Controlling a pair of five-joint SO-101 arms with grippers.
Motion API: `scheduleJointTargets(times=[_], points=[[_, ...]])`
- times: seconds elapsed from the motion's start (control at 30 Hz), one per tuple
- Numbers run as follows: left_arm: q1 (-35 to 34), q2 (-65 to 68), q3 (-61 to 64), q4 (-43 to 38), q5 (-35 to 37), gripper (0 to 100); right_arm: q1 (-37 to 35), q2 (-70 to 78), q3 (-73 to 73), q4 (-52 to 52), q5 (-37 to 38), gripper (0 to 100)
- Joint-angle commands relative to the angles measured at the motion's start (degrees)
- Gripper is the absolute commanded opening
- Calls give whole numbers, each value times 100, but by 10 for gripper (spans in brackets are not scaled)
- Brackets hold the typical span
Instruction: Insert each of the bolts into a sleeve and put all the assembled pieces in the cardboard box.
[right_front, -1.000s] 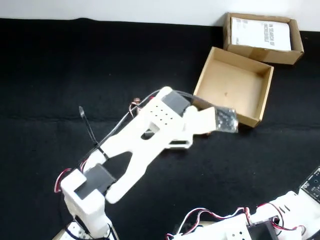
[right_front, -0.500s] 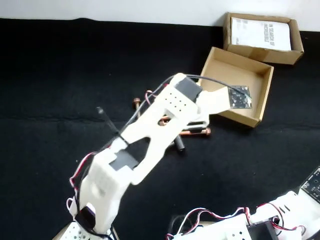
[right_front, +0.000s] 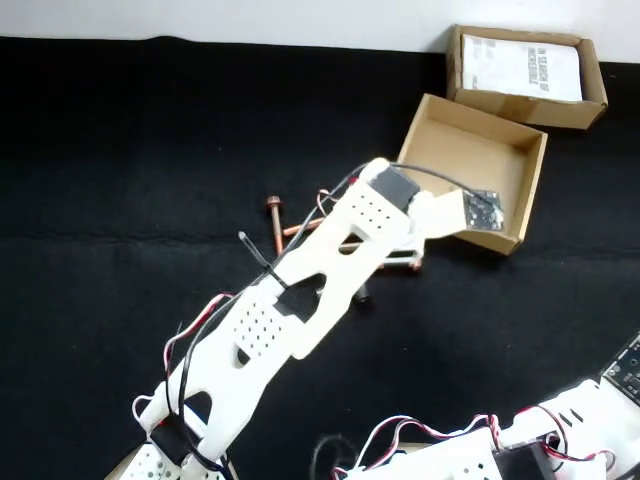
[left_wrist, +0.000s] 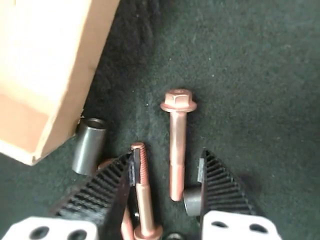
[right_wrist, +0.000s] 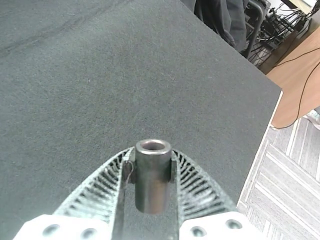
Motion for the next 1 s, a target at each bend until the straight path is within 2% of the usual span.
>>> scheduleJointTargets(times=[0.0, 0.47, 0.87, 0.97], points=[[101, 48, -409, 26, -35, 200, 48, -84, -259, -127, 79, 7], [251, 145, -365, -431, -26, 200, 48, -84, -233, -136, 79, 7], [277, 919, -418, -721, -26, 198, 48, -84, -233, -136, 79, 7], [277, 919, -418, -721, -26, 119, 48, -84, -224, -136, 79, 7]])
